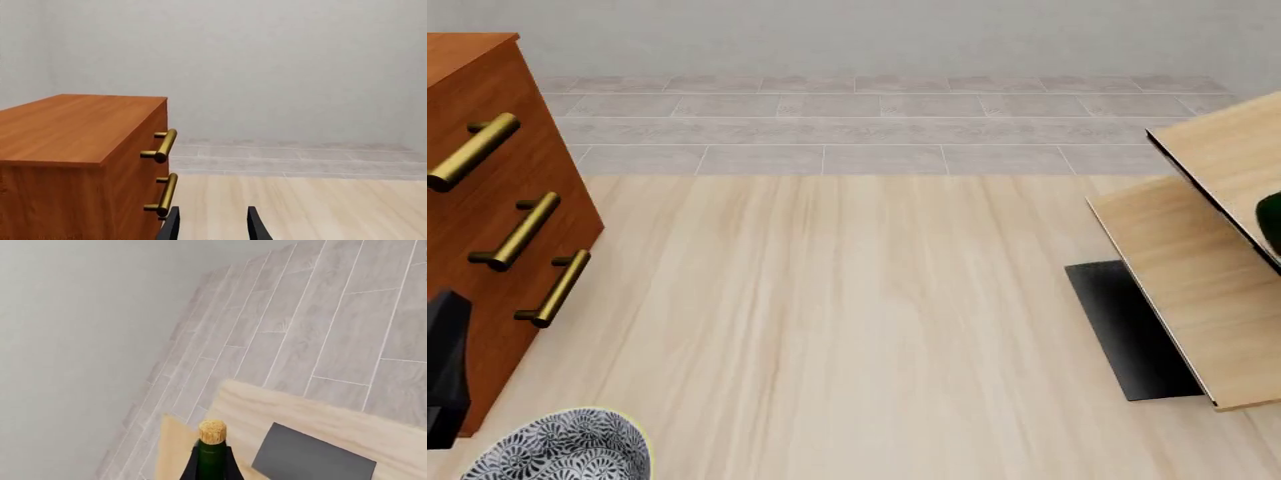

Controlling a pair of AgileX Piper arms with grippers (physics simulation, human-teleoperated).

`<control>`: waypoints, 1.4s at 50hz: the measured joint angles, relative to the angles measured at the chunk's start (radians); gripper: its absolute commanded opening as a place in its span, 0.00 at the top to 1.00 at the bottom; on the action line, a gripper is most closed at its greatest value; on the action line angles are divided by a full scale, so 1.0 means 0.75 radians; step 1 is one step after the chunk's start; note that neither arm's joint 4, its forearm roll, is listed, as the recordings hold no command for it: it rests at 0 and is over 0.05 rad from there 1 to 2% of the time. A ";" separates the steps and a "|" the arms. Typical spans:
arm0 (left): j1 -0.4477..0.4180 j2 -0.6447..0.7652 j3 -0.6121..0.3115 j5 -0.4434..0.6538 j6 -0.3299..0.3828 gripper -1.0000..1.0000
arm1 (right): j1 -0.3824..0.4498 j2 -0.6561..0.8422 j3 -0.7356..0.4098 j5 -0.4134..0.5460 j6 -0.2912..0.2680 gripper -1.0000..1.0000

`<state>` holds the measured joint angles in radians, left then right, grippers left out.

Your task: Put the wine bottle on the wine rack.

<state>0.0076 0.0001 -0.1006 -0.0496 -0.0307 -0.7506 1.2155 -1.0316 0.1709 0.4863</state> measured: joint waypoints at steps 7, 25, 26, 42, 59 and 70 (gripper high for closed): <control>0.004 0.000 0.008 -0.005 0.000 0.00 | -0.007 0.031 0.016 -0.019 -0.007 1.00; 0.012 0.000 0.015 -0.008 0.000 0.00 | -0.030 0.095 0.036 -0.072 -0.017 1.00; 0.012 0.000 0.016 -0.009 0.000 0.00 | -0.031 0.098 0.037 -0.075 -0.018 1.00; 0.010 0.000 0.011 -0.006 0.004 0.00 | -0.028 0.094 0.048 -0.096 -0.050 1.00; 0.008 0.000 0.004 0.000 0.005 0.00 | 0.029 0.088 0.074 -0.097 -0.001 0.00; 0.010 0.000 0.003 0.000 0.004 0.00 | 0.052 0.079 0.078 -0.081 0.003 0.00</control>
<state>0.0152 0.0002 -0.0980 -0.0499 -0.0277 -0.7115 1.2751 -0.9729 0.1103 0.4887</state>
